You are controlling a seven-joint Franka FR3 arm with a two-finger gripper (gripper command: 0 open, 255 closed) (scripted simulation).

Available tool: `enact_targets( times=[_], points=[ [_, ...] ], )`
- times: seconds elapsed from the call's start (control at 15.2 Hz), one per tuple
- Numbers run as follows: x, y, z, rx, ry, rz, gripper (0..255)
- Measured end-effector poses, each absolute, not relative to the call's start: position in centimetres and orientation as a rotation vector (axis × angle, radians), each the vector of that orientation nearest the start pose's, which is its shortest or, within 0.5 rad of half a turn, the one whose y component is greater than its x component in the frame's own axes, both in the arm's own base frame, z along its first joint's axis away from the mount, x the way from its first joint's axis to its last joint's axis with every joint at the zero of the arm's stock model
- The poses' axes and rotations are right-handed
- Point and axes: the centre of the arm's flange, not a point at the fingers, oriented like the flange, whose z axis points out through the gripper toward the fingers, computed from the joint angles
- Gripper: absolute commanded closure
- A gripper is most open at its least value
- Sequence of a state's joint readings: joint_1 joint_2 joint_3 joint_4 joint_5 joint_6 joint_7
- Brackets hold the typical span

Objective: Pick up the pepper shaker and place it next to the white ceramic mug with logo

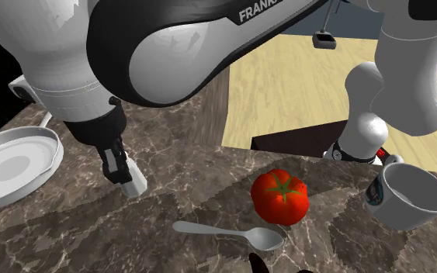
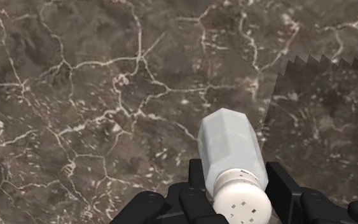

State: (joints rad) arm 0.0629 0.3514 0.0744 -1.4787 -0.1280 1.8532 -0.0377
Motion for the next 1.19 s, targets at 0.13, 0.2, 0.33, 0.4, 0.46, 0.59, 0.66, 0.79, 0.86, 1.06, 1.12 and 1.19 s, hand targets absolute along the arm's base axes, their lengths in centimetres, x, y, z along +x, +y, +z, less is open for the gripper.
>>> enact_targets(
  times=[0.13, 0.2, 0.33, 0.4, 0.46, 0.59, 0.66, 0.79, 0.86, 1.06, 1.12, 1.19],
  points=[
    [66.5, 7.5, 47.9, -3.221, -0.33, -0.047, 255],
    [66.5, 7.5, 48.1, -3.221, -0.33, -0.046, 255],
    [66.4, 7.5, 49.0, -3.221, -0.33, -0.046, 255],
    [66.4, 7.5, 49.4, -3.221, -0.33, -0.047, 255],
    [66.5, 7.5, 50.0, -3.221, -0.33, -0.047, 255],
    [66.5, 7.5, 50.9, -3.221, -0.33, -0.047, 255],
    [66.5, 7.5, 51.4, -3.221, -0.33, -0.047, 255],
    [66.5, 7.5, 52.5, -3.221, -0.33, -0.047, 255],
    [66.5, 7.5, 53.0, -3.221, -0.33, -0.047, 255],
    [66.6, 7.5, 54.6, -3.221, -0.33, -0.047, 255],
    [66.5, 7.5, 55.2, -3.221, -0.331, -0.047, 255],
    [66.6, 7.5, 55.7, -3.221, -0.33, -0.047, 255]
  ],
)
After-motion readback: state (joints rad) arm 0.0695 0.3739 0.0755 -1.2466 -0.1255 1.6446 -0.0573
